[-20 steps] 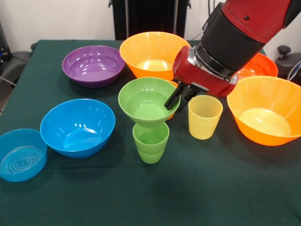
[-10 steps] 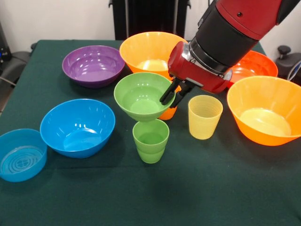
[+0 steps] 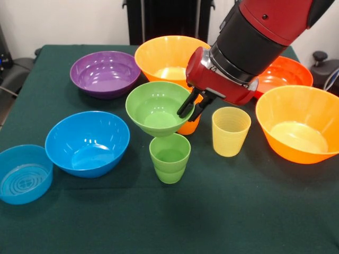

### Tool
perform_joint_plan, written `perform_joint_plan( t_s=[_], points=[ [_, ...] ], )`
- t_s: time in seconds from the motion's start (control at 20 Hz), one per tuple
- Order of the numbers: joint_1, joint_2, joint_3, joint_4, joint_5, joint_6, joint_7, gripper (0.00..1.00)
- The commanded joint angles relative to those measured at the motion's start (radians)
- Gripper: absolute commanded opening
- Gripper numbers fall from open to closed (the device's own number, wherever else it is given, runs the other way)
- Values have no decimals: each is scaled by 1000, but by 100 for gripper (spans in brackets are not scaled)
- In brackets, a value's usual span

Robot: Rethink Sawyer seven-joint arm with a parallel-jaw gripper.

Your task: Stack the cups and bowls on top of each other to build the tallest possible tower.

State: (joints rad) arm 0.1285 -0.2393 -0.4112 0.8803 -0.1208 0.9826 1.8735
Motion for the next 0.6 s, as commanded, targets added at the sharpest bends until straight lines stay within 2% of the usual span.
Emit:
perform_joint_plan(
  t_s=[0.05,0.4,0.6],
  points=[
    [-12,7,70,37,13,-54,153,0],
    [-5,11,70,41,15,-64,167,0],
    [-2,30,69,6,20,-51,178,0]
  ],
)
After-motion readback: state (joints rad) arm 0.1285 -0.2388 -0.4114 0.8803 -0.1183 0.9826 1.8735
